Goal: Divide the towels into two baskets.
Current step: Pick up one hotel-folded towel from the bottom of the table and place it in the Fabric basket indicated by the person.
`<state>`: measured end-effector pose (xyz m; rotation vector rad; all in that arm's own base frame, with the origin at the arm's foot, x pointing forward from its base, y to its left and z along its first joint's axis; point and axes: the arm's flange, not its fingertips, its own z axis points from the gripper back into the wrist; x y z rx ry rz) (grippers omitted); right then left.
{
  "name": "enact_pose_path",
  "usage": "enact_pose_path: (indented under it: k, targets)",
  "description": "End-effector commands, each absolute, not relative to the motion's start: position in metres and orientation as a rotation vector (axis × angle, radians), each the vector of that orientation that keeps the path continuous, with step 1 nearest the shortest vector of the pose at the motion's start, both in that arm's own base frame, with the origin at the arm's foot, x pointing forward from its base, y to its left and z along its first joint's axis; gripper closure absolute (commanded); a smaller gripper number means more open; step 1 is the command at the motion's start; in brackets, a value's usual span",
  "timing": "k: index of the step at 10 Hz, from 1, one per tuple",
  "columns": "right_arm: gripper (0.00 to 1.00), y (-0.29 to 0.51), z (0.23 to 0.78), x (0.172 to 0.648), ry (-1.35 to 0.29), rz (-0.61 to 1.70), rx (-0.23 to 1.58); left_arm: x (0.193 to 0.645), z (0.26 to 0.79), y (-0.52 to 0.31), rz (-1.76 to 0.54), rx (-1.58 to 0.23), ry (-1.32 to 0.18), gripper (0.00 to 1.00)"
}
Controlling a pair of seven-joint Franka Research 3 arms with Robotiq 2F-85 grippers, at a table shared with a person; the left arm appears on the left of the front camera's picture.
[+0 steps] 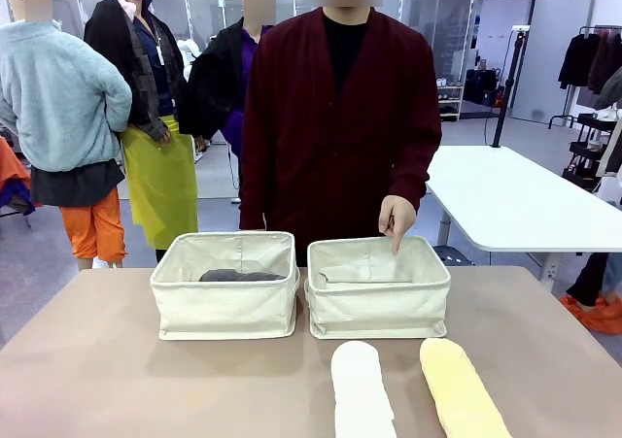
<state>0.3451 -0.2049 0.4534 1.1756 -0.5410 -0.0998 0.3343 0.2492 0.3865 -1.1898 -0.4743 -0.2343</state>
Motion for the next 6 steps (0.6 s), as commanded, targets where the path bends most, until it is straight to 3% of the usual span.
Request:
enact_pose_path:
  k: [1, 4, 6]
  targets:
    - [0.00, -0.205, 0.455, 0.342, -0.543, -0.089, 1.179, 0.329, 0.388, 0.246, -0.234, -1.190, -0.484, 0.00]
    - [0.00, -0.205, 0.453, 0.345, -0.541, -0.100, 1.176, 0.329, 0.388, 0.246, -0.234, -1.190, -0.484, 0.00]
    - [0.00, -0.167, 0.463, 0.354, -0.414, -0.074, 1.065, 0.329, 0.388, 0.246, -0.234, -1.190, -0.484, 0.00]
